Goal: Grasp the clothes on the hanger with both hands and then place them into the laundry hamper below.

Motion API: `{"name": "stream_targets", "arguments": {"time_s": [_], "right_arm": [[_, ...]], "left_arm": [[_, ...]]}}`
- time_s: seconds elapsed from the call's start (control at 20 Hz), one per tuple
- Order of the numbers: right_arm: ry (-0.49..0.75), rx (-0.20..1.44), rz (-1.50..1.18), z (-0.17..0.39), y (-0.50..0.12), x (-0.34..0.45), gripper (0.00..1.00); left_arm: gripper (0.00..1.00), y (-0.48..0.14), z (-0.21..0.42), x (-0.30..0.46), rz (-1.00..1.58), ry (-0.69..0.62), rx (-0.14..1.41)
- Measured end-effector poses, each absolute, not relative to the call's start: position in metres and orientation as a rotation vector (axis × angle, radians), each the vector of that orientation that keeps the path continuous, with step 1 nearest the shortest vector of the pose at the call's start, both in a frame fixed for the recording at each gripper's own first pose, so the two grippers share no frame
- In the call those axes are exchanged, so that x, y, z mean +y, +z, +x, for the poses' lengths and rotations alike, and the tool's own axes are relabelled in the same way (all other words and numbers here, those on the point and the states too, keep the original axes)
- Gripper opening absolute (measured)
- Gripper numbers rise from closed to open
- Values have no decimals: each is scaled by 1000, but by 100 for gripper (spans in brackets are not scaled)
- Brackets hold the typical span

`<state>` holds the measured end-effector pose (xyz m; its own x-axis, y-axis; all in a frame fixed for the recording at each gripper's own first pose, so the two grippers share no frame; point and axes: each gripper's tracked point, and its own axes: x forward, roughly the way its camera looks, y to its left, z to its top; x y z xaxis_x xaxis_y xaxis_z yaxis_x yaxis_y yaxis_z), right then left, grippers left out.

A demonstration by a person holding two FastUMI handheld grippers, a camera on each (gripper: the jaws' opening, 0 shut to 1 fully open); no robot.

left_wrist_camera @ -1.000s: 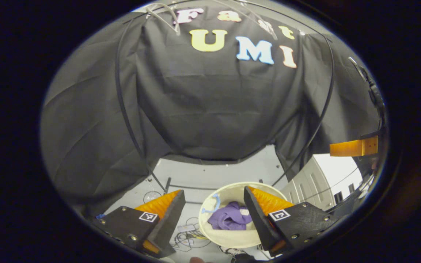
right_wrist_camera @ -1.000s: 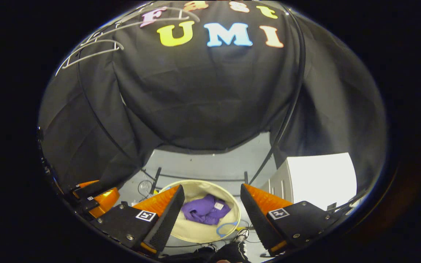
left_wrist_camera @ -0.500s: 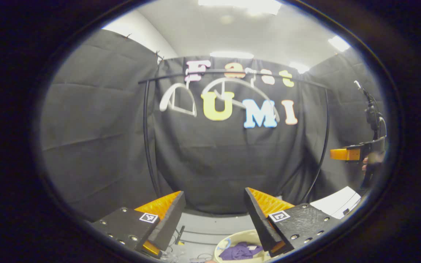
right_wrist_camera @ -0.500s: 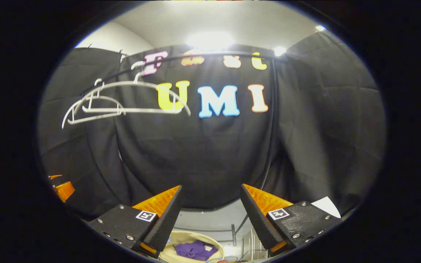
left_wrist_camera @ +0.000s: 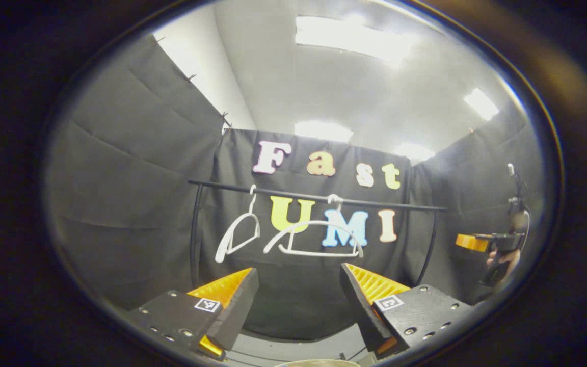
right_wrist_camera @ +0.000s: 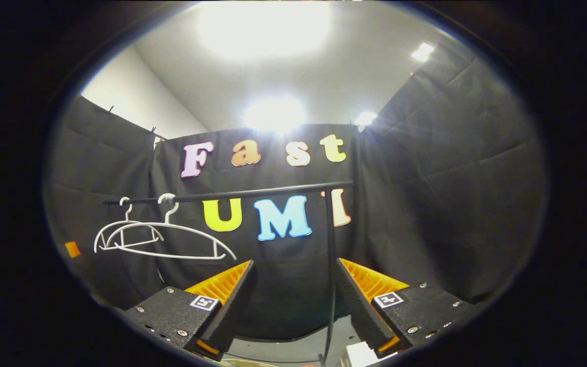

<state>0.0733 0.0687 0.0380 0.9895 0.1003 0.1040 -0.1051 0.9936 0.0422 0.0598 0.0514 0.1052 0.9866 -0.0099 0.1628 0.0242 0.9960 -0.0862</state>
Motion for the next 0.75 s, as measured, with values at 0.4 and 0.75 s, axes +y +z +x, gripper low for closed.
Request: {"name": "stream_targets", "arguments": {"time_s": [0.4,0.75], "right_arm": [[76,-143,70,99,39,-6,94],[157,-146,51,114,36,19,94]], "left_arm": [[91,119,-2,13,9,157,-168],[93,86,-41,-13,-11,229,-119]]}}
